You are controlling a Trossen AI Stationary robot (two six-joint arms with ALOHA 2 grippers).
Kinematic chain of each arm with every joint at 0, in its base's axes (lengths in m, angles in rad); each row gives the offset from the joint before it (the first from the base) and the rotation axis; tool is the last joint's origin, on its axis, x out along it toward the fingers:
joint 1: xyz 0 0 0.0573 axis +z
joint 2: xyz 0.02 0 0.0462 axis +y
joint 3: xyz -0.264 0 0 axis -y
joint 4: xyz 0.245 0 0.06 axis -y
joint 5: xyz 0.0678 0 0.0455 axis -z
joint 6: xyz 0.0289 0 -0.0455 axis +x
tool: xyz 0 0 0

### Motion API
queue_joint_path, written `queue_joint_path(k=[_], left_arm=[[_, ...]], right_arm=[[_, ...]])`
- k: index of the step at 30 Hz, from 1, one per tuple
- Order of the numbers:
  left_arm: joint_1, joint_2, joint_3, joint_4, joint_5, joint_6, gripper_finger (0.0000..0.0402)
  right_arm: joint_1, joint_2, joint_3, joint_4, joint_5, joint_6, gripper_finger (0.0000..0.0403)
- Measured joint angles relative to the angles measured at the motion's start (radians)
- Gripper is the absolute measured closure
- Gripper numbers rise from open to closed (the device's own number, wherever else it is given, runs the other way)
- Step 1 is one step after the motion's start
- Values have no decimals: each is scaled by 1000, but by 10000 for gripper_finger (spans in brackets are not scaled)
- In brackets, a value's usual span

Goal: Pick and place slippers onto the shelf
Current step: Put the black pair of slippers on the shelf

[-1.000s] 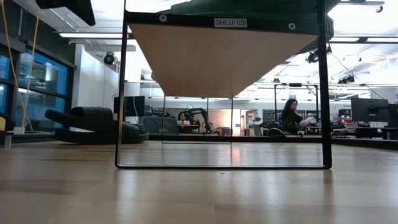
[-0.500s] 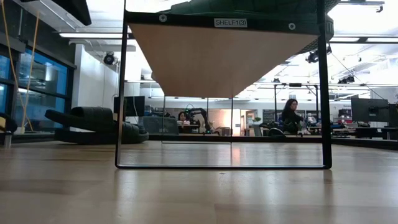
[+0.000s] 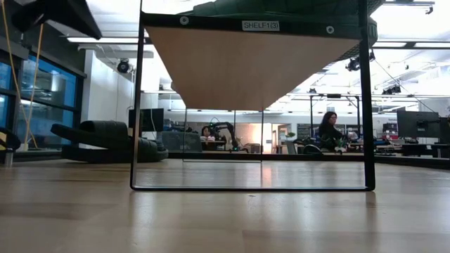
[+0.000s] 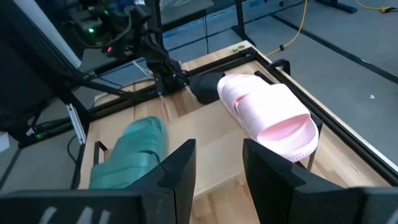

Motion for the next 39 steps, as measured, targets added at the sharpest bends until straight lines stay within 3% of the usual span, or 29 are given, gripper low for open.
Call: queue_joint_path(k=[5, 11, 22, 32, 39], left_arm=[[0, -138, -84, 22, -79, 6, 401], [1, -196, -165, 59, -98, 3, 401], [143, -245, -421, 527, -96, 0, 401], [262, -241, -436, 601, -77, -1, 401], [374, -240, -436, 598, -8, -10, 401]], right_arm=[[0, 2, 0, 11, 26, 40, 279], [0, 2, 0, 11, 28, 90, 279], [0, 2, 0, 15, 55, 98, 279], [0, 2, 0, 51, -29, 39, 279], [0, 2, 0, 51, -115, 8, 279]])
